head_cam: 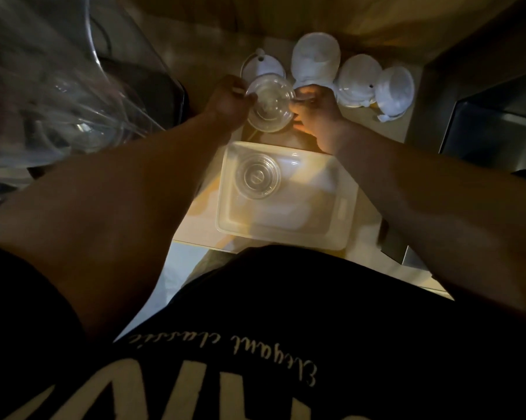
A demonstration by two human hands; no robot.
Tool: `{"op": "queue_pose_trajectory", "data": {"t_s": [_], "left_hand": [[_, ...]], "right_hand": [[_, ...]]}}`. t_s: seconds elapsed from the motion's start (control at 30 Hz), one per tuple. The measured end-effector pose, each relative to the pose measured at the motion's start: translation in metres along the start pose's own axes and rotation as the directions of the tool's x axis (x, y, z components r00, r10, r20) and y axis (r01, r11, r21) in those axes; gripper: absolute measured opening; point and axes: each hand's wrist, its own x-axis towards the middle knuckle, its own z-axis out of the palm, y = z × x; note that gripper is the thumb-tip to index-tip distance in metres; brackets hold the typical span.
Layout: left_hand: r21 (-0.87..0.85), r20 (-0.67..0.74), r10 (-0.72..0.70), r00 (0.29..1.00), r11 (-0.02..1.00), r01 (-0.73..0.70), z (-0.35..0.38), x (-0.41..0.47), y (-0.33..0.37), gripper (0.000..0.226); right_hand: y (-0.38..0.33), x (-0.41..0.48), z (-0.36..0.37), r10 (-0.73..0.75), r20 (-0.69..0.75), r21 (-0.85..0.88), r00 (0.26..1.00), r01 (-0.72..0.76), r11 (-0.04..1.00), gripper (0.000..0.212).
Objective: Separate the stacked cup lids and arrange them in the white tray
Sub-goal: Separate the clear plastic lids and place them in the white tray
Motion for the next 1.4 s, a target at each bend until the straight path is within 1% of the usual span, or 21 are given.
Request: {"op": "queue_pose_trajectory", "data": {"t_s": [0.03, 0.1, 0.23, 0.3, 0.43, 0.6, 0.7, 0.77, 0.97, 1.1, 1.2, 1.4], "left_hand": [[-0.031, 0.0, -0.005, 1.0, 0.999, 0.005, -0.001, -0.001, 0.002, 0.018], [-0.104, 0.014, -0.017, 1.0, 0.994, 0.019, -0.001, -0.006, 0.005, 0.02], [-0.266, 0.03, -0.059, 0.998, 0.962, 0.065, 0.0, -0.014, 0.009, 0.015], [-0.304, 0.018, -0.059, 0.998, 0.951, 0.062, 0.004, -0.019, 0.012, 0.012], [-0.338, 0.042, -0.057, 0.997, 0.939, 0.068, 0.011, -0.032, 0.011, 0.01], [-0.353, 0.063, -0.052, 0.997, 0.933, 0.071, 0.017, -0.055, 0.013, 0.01], [-0.355, 0.071, -0.053, 0.996, 0.932, 0.075, 0.018, -0.069, 0.013, 0.012], [-0.354, 0.083, -0.054, 0.995, 0.932, 0.08, 0.019, -0.076, 0.012, 0.017], [-0.354, 0.101, -0.044, 0.994, 0.932, 0.078, 0.022, -0.096, 0.011, 0.031], [-0.333, 0.113, -0.053, 0.992, 0.939, 0.088, 0.03, -0.111, 0.012, 0.025], [-0.356, 0.121, -0.054, 0.991, 0.93, 0.094, 0.033, -0.121, 0.011, 0.031], [-0.447, 0.116, -0.085, 0.99, 0.885, 0.129, 0.039, -0.139, 0.0, 0.029]], "right_hand": [[-0.002, -0.003, -0.001, 0.017, 0.006, 0.06, 1.0, -0.017, 0.998, 0.013], [-0.001, -0.006, -0.003, 0.03, -0.002, 0.128, 1.0, -0.03, 0.991, 0.012], [-0.001, -0.016, -0.005, 0.041, -0.048, 0.221, 0.998, -0.029, 0.975, 0.01], [-0.001, -0.023, -0.007, 0.036, -0.068, 0.252, 0.997, -0.018, 0.968, 0.01], [0.003, -0.04, -0.015, 0.051, -0.11, 0.266, 0.993, -0.02, 0.964, 0.011], [0.015, -0.062, -0.024, 0.033, -0.163, 0.252, 0.986, 0.009, 0.968, 0.013], [0.02, -0.077, -0.026, 0.037, -0.182, 0.308, 0.983, 0.021, 0.951, 0.01], [0.024, -0.084, -0.028, 0.043, -0.19, 0.337, 0.981, 0.024, 0.941, 0.009], [0.038, -0.102, -0.033, 0.017, -0.223, 0.335, 0.975, 0.06, 0.94, 0.007], [0.048, -0.111, -0.04, 0.012, -0.245, 0.332, 0.969, 0.072, 0.94, 0.007], [0.053, -0.117, -0.043, 0.022, -0.267, 0.359, 0.964, 0.078, 0.93, 0.007], [0.067, -0.127, -0.046, 0.032, -0.297, 0.386, 0.954, 0.09, 0.918, 0.011]]}}
